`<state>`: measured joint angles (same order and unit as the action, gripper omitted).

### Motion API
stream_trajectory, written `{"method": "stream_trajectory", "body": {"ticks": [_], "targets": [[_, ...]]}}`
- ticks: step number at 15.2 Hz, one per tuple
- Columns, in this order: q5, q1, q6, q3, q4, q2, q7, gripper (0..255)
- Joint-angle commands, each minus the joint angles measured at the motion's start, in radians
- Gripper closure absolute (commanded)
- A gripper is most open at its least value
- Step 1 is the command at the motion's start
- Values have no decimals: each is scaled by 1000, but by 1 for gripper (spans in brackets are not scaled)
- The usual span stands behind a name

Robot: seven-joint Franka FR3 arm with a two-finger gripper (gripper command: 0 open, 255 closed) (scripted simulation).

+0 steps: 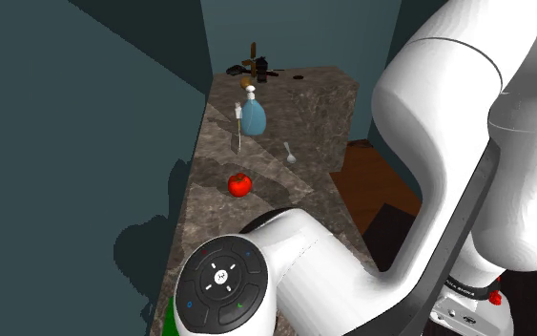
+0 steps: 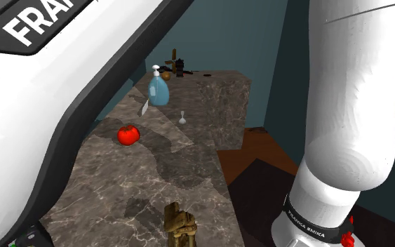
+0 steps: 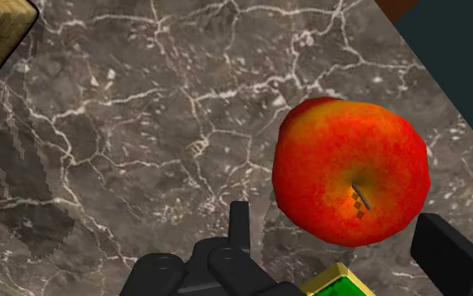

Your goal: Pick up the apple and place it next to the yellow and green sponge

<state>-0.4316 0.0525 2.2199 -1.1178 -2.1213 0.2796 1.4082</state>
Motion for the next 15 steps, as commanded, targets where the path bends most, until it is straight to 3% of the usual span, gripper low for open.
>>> {"method": "stream_trajectory", "body": {"ticks": [1, 3, 7, 15], "targets": [[0, 0, 0, 0, 0, 0, 0, 0], [0, 0, 0, 0, 0, 0, 0, 0], [141, -89, -85, -94, 44, -114, -94, 0], [142, -87, -85, -92, 44, -114, -94, 0]]}}
